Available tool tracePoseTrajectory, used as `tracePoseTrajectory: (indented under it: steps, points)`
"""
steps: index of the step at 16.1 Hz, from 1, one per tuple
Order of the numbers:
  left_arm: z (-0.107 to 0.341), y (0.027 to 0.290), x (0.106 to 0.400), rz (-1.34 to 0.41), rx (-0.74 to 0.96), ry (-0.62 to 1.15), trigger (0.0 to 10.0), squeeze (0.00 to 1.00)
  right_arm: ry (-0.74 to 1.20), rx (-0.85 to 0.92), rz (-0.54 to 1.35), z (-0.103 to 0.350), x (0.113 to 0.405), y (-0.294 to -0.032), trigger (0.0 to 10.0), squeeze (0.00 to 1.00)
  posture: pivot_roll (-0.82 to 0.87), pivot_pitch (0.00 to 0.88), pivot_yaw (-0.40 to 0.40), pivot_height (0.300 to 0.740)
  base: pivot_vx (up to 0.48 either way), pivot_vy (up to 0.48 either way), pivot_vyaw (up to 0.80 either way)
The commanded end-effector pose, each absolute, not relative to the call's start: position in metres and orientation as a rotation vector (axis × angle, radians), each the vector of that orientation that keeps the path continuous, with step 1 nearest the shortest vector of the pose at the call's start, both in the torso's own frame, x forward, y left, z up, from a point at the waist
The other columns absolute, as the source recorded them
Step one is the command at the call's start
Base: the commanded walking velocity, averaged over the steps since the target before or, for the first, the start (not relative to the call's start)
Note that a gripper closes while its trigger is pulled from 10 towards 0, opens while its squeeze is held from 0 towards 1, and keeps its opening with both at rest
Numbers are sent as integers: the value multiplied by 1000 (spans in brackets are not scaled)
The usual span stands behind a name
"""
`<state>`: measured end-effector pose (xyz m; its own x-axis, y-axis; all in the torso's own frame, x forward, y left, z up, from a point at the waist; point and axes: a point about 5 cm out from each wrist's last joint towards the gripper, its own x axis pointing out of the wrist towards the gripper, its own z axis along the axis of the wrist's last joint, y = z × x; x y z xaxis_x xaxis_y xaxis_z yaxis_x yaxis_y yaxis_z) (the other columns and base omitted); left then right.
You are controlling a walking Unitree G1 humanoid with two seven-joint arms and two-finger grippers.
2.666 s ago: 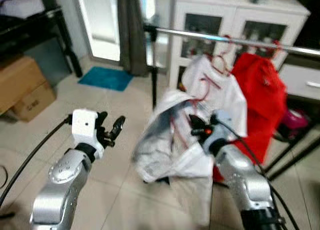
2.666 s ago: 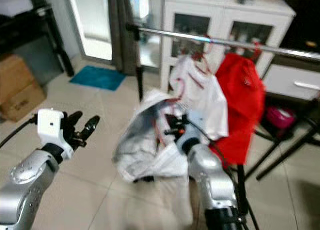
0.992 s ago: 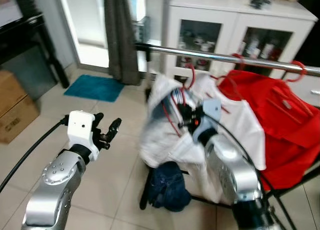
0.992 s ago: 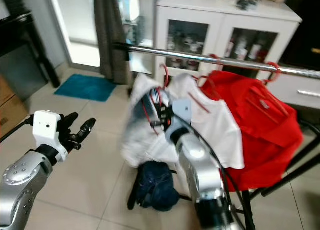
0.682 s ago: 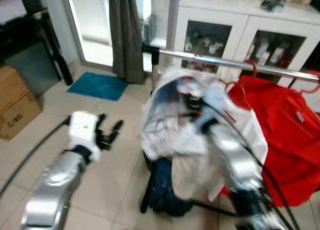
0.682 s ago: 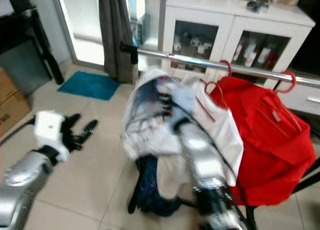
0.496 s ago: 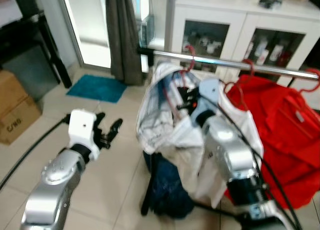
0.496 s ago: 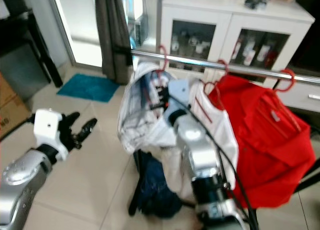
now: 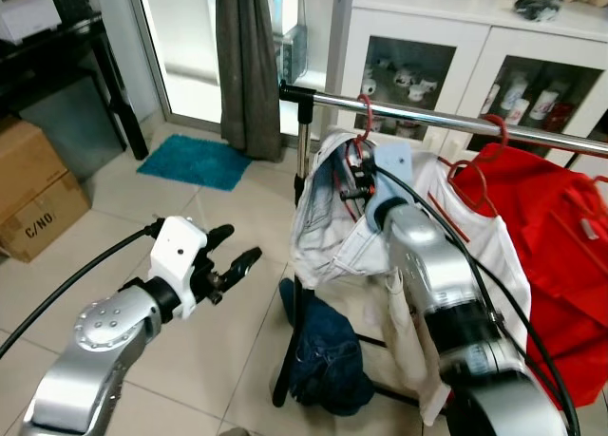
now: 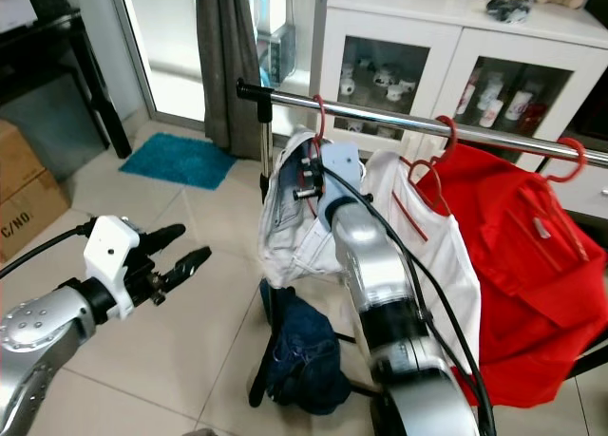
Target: Hang hanger
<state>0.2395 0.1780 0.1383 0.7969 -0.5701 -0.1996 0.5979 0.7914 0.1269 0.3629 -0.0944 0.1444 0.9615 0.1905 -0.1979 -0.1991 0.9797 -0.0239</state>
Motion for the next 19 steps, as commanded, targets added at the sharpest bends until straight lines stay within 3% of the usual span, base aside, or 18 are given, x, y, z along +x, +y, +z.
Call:
tracePoseTrajectory:
  steps: [1,10,11,12,19]
  points:
    - [139,174,237,-666,189,155,10000,0,186,-32,161,153,371,-98,10000,0,5,0,-6,727,0,0,0]
    - [137,173,233,-709,200,180,10000,0,288,-19,165,145,385,-92,10000,0,10,0,-7,727,0,0,0]
    - [137,173,232,-711,200,181,10000,0,293,-12,189,141,382,-90,10000,67,10,0,-7,727,0,0,0]
    - [136,173,232,-713,201,182,10000,0,287,-5,201,140,381,-89,10000,1000,10,0,-7,727,0,0,0]
    - [135,174,234,-719,212,185,10000,0,167,22,217,162,382,-93,10000,1000,4,0,3,727,0,0,0]
